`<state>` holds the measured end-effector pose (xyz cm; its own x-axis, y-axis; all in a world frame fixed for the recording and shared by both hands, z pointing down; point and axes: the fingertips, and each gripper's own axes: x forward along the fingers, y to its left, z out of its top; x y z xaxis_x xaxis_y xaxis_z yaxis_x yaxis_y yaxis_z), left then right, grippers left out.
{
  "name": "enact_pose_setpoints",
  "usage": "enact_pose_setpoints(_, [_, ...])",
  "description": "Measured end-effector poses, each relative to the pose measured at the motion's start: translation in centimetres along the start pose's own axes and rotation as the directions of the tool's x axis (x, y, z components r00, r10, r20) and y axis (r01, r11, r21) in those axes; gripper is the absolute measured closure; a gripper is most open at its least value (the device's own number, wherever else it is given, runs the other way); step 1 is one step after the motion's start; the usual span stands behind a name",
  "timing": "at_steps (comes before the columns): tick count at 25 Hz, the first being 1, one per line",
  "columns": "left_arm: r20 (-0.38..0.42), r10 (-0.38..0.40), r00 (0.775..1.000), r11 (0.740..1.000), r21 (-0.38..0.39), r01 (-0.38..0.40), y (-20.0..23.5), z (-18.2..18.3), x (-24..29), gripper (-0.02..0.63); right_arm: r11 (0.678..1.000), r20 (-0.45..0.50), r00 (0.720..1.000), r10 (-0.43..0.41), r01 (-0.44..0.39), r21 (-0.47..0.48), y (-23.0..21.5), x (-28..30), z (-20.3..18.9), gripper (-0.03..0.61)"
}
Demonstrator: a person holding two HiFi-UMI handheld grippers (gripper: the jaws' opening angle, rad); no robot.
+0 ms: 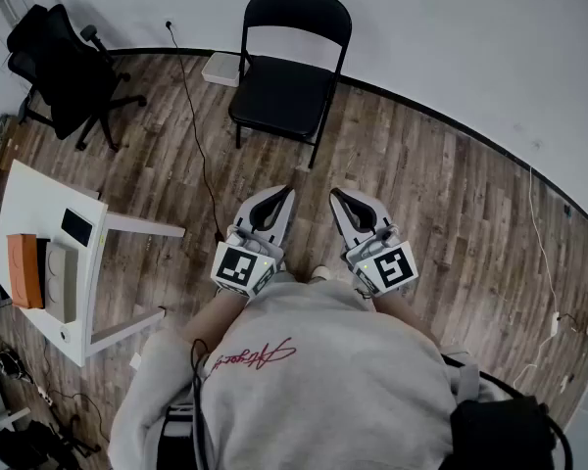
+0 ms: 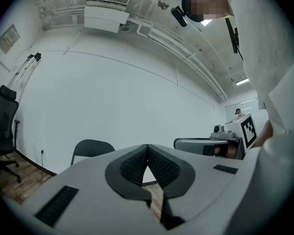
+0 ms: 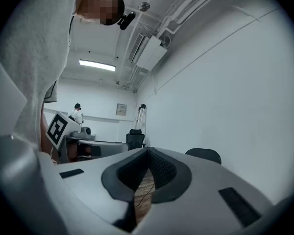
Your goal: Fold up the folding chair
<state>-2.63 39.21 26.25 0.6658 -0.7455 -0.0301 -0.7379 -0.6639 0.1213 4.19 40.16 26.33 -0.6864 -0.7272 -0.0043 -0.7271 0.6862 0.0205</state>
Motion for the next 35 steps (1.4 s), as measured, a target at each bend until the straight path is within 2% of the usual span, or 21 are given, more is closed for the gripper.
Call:
enact_pose_setpoints(14, [0.005, 0.011, 1.000, 1.000, 0.005, -0.011, 0.5, -0.6, 0.0, 0.598, 1.000, 0.005, 1.000, -0.003, 0.003, 0.014, -0.4, 0.2, -0.2, 0.560])
enact_pose_setpoints(22, [0.016, 0.037, 0.999, 0.999, -0.006, -0.037, 0.1, -0.4, 1.1, 0.597, 0.999, 0.037, 0.999, -0.037, 0.037, 0.004, -2.3, -0.5, 0.4, 0.560])
enact_pose_setpoints(35, [0.032, 0.132, 0.991, 0.991, -0.002, -0.132, -2.0, -0.8, 4.0, 0.597, 0.999, 0.049, 0.998, 0.036, -0.036, -0.019, -6.0, -1.8, 0.5, 0.560])
